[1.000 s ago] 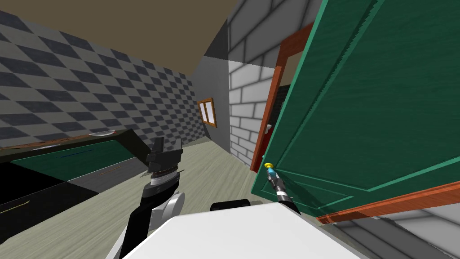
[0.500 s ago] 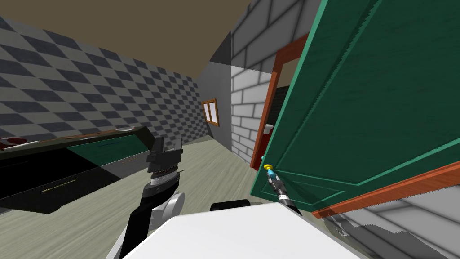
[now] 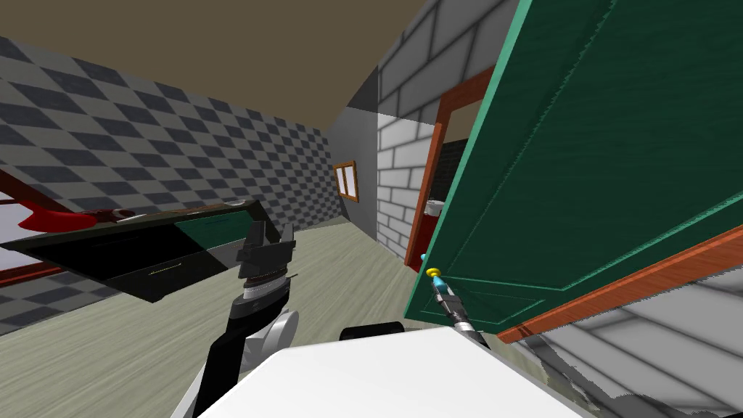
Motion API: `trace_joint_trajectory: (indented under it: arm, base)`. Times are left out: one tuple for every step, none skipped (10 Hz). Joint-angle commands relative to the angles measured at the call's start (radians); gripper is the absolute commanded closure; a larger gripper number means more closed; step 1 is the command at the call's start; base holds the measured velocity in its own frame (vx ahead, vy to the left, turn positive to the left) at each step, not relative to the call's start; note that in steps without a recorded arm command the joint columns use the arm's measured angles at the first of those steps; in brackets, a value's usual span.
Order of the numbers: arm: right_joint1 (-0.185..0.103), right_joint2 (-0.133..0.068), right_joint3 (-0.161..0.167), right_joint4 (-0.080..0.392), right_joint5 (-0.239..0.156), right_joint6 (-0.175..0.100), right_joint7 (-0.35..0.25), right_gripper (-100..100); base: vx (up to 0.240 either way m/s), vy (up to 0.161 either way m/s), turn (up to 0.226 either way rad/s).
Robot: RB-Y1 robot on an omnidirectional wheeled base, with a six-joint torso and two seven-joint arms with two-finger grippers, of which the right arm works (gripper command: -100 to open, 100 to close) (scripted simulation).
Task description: Pull the door open
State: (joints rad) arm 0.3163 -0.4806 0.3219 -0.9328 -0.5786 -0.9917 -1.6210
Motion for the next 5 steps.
trace_joint_trajectory:
  arm:
    - [0.0, 0.0, 0.0, 0.0, 0.0, 0.0, 0.0, 100]
    - [0.006, -0.009, 0.014, 0.009, 0.008, -0.017, -0.016, 100]
    - [0.008, -0.015, 0.02, 0.012, 0.011, -0.026, -0.023, 100]
    - [0.01, -0.021, 0.026, 0.017, 0.015, -0.036, -0.032, 100]
    - [0.012, -0.028, 0.033, 0.021, 0.02, -0.047, -0.041, 100]
  base:
    - [-0.088, -0.01, 0.02]
    - [-0.162, -0.019, 0.11]
    - [-0.235, -0.027, 0.148]
    - [-0.203, -0.033, 0.131]
    - [-0.204, -0.029, 0.111]
